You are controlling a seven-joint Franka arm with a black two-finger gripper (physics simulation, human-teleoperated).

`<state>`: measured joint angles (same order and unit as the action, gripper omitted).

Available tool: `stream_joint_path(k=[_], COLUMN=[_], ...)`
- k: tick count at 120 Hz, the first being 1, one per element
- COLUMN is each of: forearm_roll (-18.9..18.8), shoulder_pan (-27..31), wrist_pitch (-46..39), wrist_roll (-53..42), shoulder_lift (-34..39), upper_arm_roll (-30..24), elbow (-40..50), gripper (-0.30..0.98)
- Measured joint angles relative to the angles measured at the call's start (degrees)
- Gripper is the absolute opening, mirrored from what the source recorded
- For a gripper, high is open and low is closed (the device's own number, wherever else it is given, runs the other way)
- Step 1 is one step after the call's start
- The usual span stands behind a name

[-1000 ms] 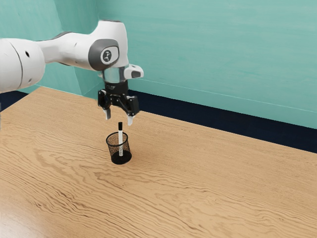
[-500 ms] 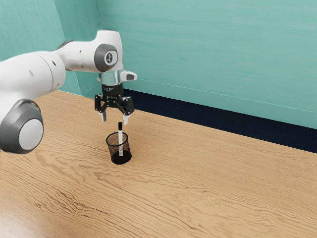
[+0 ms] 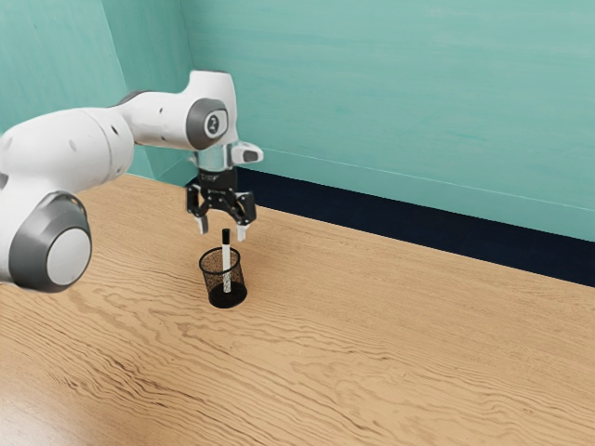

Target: Take the marker out of the pen holder and place it to the left of the pen holder.

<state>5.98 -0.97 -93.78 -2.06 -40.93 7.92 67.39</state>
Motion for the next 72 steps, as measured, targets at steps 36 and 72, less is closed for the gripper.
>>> stream_joint_path(k=[36, 72], forearm_roll=[0.2, 0.1], shoulder_pan=[0.0, 0.1], wrist_pitch=[-2.9, 0.9], wrist_roll=[-1.8, -2.8], shoulder_lift=[-1.0, -0.6], upper_arm_roll=[-0.8, -0.6], elbow=[-0.5, -0.3], gripper=[0.33, -0.02])
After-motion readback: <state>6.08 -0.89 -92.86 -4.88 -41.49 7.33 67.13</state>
